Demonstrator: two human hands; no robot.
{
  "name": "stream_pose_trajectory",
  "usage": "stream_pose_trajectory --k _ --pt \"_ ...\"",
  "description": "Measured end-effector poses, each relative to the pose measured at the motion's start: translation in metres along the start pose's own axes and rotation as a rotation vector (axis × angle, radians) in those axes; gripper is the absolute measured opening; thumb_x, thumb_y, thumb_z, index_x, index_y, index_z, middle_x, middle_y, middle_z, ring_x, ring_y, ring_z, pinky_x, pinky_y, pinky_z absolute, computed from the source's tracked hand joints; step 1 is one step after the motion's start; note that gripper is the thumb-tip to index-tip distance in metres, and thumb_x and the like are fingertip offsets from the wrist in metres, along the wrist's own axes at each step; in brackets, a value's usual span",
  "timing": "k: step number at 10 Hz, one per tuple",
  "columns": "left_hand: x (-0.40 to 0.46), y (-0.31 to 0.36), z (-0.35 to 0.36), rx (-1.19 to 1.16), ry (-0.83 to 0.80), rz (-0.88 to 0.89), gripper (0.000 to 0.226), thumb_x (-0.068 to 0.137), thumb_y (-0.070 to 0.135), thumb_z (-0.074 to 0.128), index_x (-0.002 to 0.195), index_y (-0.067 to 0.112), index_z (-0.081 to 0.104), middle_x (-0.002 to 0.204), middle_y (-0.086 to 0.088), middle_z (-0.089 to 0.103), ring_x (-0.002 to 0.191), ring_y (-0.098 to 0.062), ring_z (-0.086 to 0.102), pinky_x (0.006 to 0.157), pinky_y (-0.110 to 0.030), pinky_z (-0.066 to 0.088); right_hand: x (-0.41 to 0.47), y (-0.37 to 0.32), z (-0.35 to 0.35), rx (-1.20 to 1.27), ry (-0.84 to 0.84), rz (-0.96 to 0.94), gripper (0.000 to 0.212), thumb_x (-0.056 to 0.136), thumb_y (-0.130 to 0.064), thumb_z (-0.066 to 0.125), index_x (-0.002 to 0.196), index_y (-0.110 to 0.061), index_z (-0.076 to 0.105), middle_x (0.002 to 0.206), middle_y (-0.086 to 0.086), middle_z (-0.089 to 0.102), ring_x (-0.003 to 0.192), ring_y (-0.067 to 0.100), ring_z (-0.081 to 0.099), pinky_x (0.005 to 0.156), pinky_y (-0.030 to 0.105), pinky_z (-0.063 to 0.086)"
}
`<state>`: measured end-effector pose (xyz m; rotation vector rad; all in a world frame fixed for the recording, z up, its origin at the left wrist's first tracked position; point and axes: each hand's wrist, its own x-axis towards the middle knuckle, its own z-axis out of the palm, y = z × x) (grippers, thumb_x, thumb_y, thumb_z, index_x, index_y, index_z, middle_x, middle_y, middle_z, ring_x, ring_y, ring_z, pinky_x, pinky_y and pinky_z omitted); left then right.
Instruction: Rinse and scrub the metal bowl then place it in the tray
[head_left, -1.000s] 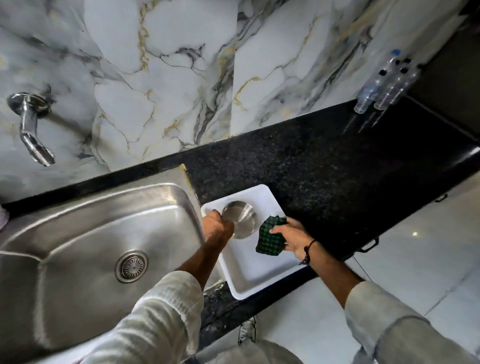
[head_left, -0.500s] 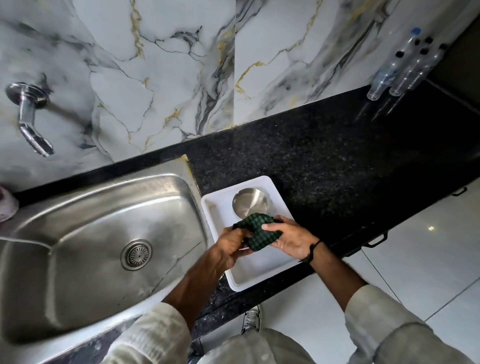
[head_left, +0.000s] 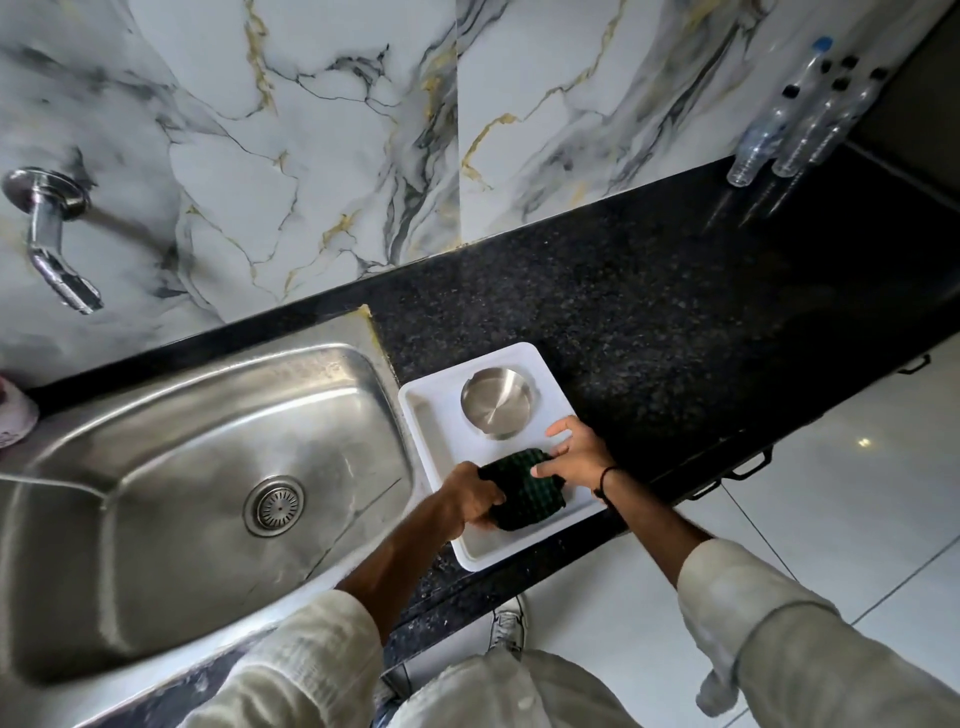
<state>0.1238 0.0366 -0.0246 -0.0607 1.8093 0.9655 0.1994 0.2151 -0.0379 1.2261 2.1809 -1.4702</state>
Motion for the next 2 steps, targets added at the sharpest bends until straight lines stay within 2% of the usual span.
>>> stream_pose_trajectory --k 1,2 --pt "-0.002 0.0 0.0 0.142 -0.002 -0.003 0.034 0.097 0.004 0.066 0.125 -0.014 0.058 0.11 -0.026 0.063 0.09 -0.038 0.067 0.096 -0.055 0.06 -0.003 0.001 0.003 -0.288 0.018 -0.064 0.064 0.068 -0.015 0.095 0.12 -0.016 0.058 0.095 0.008 0.076 0.092 0.024 0.071 0.083 0.035 0.062" --pt "-0.004 0.005 -0.017 0.187 0.068 0.063 0.04 0.097 0.017 0.065 0.126 -0.01 0.056 0.124 -0.028 0.065 0.099 -0.038 0.073 0.094 -0.054 0.062 -0.006 -0.011 -0.007 -0.279 0.161 -0.132 0.05 0.075 -0.019 0.088 0.117 -0.017 0.062 0.097 0.007 0.08 0.097 0.03 0.075 0.089 0.038 0.062"
